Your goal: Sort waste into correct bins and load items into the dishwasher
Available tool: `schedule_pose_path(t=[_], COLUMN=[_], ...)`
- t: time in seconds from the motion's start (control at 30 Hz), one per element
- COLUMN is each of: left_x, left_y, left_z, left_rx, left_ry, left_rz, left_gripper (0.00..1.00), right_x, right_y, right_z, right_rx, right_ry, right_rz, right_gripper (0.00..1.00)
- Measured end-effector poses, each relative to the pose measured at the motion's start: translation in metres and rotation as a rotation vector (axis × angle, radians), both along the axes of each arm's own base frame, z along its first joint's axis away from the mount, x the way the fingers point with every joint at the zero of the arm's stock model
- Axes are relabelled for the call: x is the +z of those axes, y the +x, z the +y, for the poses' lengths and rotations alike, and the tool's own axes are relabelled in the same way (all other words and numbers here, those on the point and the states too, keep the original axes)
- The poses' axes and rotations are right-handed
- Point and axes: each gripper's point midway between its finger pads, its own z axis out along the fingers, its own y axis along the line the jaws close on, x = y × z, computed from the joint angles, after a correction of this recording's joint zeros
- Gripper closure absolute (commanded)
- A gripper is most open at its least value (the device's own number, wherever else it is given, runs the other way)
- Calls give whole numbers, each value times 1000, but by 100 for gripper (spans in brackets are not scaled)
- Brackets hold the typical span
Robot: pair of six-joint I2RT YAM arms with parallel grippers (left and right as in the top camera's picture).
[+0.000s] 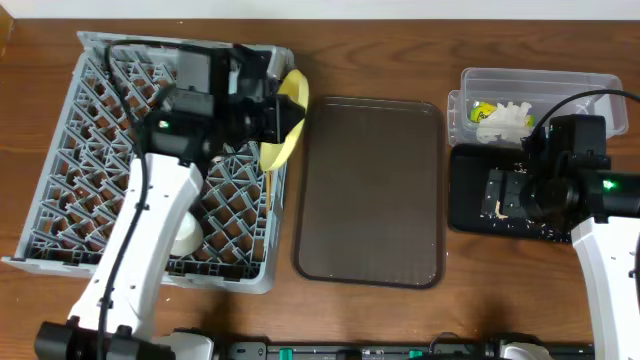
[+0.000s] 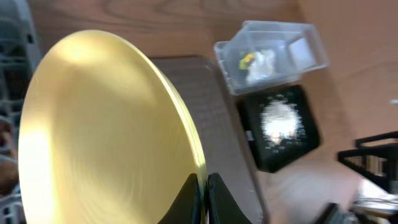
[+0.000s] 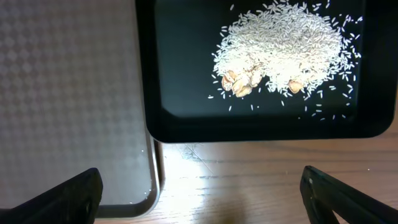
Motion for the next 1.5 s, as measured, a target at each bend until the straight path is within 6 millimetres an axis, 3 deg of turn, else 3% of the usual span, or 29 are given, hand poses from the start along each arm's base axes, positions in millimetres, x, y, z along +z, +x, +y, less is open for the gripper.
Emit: schedule_pose_path(t=[0.23,0.4,0.43,0.57,0.73,0.87,0.97,1.03,1.13,1.23,1.3,1.4,1.5], left_x=[-4,-35,-41,-57,-72,-69,-48,-38,-42,-59,-72,-76,-74], left_y=[9,13,14,20,27,26,11,-11,-43,-71,-95,-110,-122], left_z=[22,22,22,27,51,81,104,122,143,154,160,163,165], left_rx=[31,32,33,59,164,270,361,437,517,540,532,532,539], left_ry=[-89,-95,-94,-61,49,125,214,297,397,483,542,571,562], left_rz=[60,151,165,197,206,201,157,167,252,385,497,535,453], left_gripper=[94,94,91,41,21,16,14,13,10,10,9,9,9], right_x=[0,0,0,0,0,4,15,26,36,27,5,-11,-7], right_y=[0,0,-1,-1,0,12,34,51,65,60,44,29,26], right_z=[0,0,0,0,0,3,15,26,45,56,52,45,41], right_rx=[0,0,0,0,0,7,44,90,174,221,210,187,181], right_ry=[0,0,0,0,0,17,82,127,162,174,161,132,108], right_rz=[0,2,3,3,1,-53,-155,-237,-309,-261,-132,-30,-50], right_gripper=[1,1,1,1,1,1,1,1,1,1,1,1,1])
